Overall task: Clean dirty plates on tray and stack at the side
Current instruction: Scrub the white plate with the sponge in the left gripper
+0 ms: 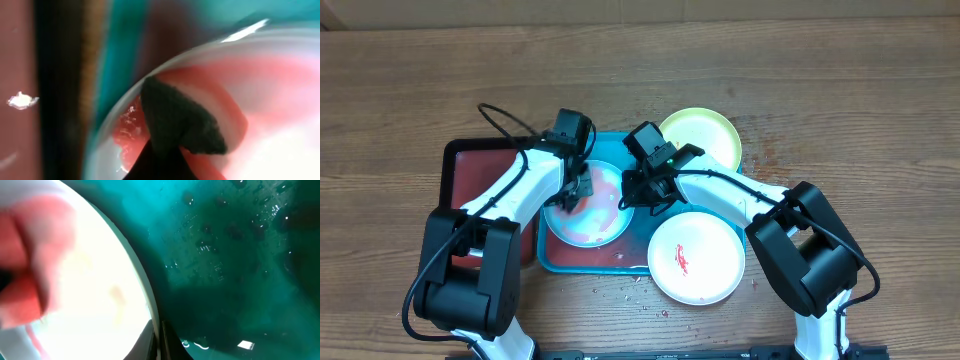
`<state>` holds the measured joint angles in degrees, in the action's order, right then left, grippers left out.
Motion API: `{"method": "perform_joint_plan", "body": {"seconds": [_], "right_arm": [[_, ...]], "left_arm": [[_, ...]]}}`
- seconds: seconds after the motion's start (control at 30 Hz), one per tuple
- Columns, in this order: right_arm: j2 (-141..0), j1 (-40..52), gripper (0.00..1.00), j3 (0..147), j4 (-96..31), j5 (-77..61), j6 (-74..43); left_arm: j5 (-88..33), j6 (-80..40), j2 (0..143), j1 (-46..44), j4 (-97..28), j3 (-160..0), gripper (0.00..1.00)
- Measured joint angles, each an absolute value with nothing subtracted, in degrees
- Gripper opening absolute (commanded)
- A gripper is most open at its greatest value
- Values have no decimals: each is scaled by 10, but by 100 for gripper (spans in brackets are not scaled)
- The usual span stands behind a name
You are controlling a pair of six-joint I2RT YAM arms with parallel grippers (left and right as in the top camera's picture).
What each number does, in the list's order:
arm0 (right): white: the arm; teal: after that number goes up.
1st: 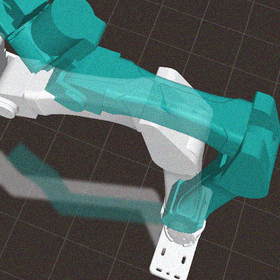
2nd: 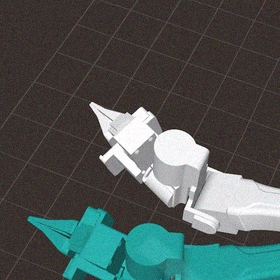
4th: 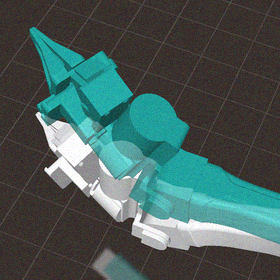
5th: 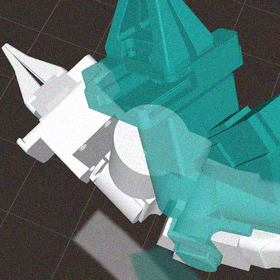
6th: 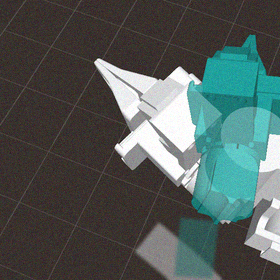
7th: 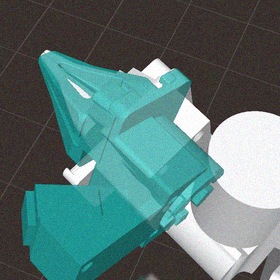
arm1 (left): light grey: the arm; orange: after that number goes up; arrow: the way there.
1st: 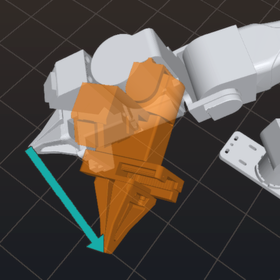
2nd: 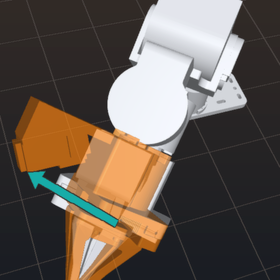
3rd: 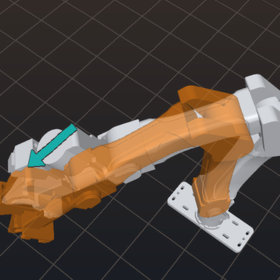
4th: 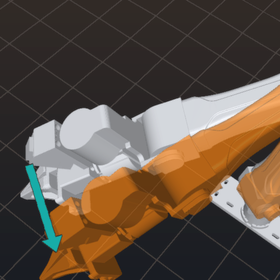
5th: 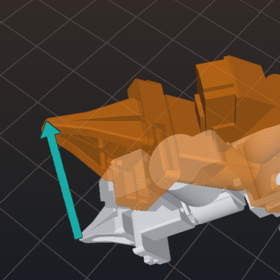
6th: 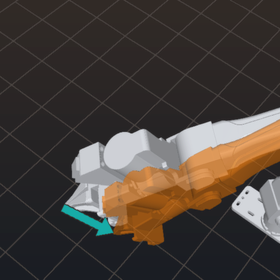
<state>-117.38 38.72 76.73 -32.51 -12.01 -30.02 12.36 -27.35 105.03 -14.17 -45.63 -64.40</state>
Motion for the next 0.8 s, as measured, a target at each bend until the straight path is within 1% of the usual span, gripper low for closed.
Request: {"method": "perform_joint_plan", "body": {"seconds": [0.1, 0.17, 0.27, 0.3, 0.4, 0.53, 0.63, 0.7, 0.8], "right_arm": [[-1174, 387, 4, 767, -325, -120, -300], [-1174, 387, 4, 767, -324, -120, -299], [-1174, 387, 4, 767, -323, -120, -297], [-1174, 387, 4, 767, -324, -119, -297], [-1174, 387, 4, 767, -324, -119, -297], [-1174, 387, 4, 767, -325, -118, -298], [-1174, 387, 4, 767, -325, -118, -298], [-1174, 387, 4, 767, -325, -118, -298], [-1174, 387, 4, 767, -326, -118, -300]], "left_arm": [[126, -262, 1050, -142, -520, -644, 4], [87, -215, 1050, -141, -543, -644, 4], [-9, -126, 1050, -137, -562, -643, 4], [-52, -91, 1050, -135, -560, -643, 4], [-128, -43, 1050, -135, -528, -641, 4], [-189, -27, 1050, -135, -440, -638, 4], [-194, -36, 1050, -135, -373, -637, 4], [-168, -62, 1050, -135, -338, -637, 4], [-107, -114, 1050, -135, -342, -640, 4]]}}
